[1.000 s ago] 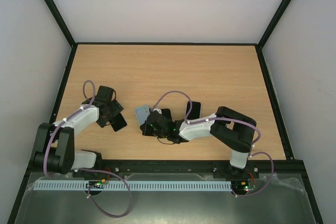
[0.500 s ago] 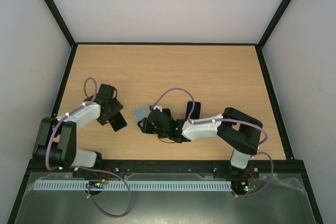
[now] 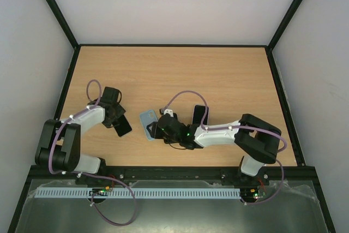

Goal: Put the phone into the phone case

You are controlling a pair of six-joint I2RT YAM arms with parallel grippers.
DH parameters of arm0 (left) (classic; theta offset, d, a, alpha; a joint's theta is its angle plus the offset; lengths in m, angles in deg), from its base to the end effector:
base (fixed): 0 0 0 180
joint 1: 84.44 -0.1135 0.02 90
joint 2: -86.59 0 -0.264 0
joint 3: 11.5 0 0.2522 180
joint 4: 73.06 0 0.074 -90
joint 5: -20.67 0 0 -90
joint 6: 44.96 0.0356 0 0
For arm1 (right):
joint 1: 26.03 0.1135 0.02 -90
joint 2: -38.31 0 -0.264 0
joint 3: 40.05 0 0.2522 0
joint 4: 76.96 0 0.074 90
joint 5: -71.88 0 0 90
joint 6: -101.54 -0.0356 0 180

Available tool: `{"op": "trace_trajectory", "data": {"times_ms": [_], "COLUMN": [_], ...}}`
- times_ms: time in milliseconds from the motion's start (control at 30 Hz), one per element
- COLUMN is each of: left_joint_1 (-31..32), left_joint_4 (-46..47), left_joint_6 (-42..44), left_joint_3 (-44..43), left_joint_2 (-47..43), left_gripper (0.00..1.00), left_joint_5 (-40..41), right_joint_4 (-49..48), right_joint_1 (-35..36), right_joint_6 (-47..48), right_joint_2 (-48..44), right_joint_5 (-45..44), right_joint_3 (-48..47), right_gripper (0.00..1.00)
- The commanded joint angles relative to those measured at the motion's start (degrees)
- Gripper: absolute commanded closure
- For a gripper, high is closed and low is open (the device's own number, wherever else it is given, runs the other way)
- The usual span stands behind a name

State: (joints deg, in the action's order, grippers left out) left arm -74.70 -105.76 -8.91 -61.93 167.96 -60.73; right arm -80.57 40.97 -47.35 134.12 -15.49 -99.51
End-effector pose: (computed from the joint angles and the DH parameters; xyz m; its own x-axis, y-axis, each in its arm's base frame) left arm 0.2426 -0.0362 0.1470 -0.6020 -0.7078 -0.3696 -0.6541 0.7027 -0.2801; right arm 0.1321 0.3155 0.1674 -0.9094 0.0465 -0.4134 -0.3020 0.6095 0.7330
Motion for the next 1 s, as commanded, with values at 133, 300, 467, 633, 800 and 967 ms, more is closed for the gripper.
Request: {"op": "trace_trajectory", "data": {"times_ms": [133,300,467,633,800,967], "left_joint_1": [0.2,0.3,1.3,2.4,2.9,3.4], "left_joint_4": [-2.2,-2.6,-3.0,-3.4,-3.5,-2.9], "left_joint_6": [-1.9,-2.2,-2.9,-3.8,-4.1,-4.3], "left_joint_3": [4.0,5.3,6.4,7.8,8.9,10.2], "left_joint_2": [-1.1,-5.1,-9.8,-13.9,-17.5,-19.3], "left_gripper": [0.36,0.39,0.42,0.44,0.45,0.46], "left_joint_5": [-4.2,-7.2,-9.2,-11.4,-12.7,-14.5], "right_joint_4": [2.8,2.2,0.4,-3.2,-5.9,-8.1], "right_joint_1": [0.3,0.3,0.3,0.3,0.3,0.3], "right_joint_6": [0.9,0.5,0.8,1.3,1.8,3.5], "right_joint_2": [-3.3,-4.5,-4.8,-3.0,-1.4,1.1], "right_joint_5": [-4.6,-4.6,-3.8,-0.1,2.2,4.9], "right_joint_3": [1.6,2.4,3.2,3.2,3.1,1.7], "right_gripper": [0.56,0.56,0.56,0.56,0.57,0.57]}}
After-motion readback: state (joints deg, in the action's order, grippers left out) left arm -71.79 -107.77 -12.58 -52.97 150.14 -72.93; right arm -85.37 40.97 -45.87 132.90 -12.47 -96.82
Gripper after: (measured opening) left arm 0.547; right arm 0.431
